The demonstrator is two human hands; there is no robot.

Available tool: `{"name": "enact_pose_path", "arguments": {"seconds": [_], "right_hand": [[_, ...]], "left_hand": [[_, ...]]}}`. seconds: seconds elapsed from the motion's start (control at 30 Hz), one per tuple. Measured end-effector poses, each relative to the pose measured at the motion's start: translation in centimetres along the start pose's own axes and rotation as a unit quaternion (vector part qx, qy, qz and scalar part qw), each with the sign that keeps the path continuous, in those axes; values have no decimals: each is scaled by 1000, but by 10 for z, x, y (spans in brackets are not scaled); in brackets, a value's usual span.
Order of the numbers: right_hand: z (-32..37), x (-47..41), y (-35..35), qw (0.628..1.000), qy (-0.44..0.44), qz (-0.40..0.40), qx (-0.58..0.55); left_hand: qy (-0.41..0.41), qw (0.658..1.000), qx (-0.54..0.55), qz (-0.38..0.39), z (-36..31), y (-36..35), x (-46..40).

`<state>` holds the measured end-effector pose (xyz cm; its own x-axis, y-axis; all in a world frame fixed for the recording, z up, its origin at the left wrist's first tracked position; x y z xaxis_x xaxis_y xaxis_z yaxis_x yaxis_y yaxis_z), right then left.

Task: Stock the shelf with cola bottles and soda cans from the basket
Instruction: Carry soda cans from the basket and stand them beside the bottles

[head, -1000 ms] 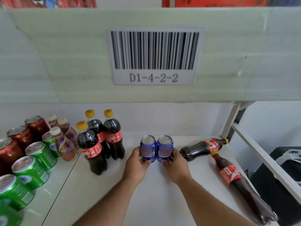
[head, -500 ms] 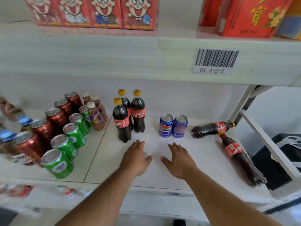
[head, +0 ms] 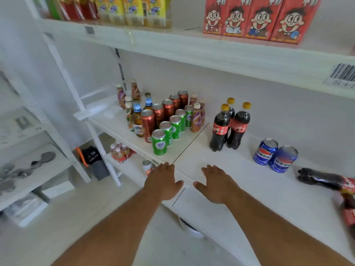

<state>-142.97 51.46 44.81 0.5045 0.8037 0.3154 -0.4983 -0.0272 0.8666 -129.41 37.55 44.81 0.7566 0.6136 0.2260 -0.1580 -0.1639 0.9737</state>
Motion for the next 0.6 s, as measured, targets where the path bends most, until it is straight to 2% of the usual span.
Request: {"name": "enact_pose_path", "arguments": {"seconds": [0.33,0.6], "right_hand": [[117,38,-76,982,169,88,-1],[248,72,-157,941,295,162,42]], "left_hand": [[182,981,48,41,86,-51,145],[344,933,98,31,188,-90,272]]}}
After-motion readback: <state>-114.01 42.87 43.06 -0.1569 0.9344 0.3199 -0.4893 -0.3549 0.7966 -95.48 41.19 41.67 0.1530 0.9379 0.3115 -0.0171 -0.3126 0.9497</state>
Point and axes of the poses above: each hand's wrist, its own x-axis away from the middle knuckle, its own y-axis out of the back of the hand, z = x × y, the point moved 5 cm from there along -x, towards the middle knuckle, and after that the axes turned 12 degrees about -x, right-handed, at the moved point
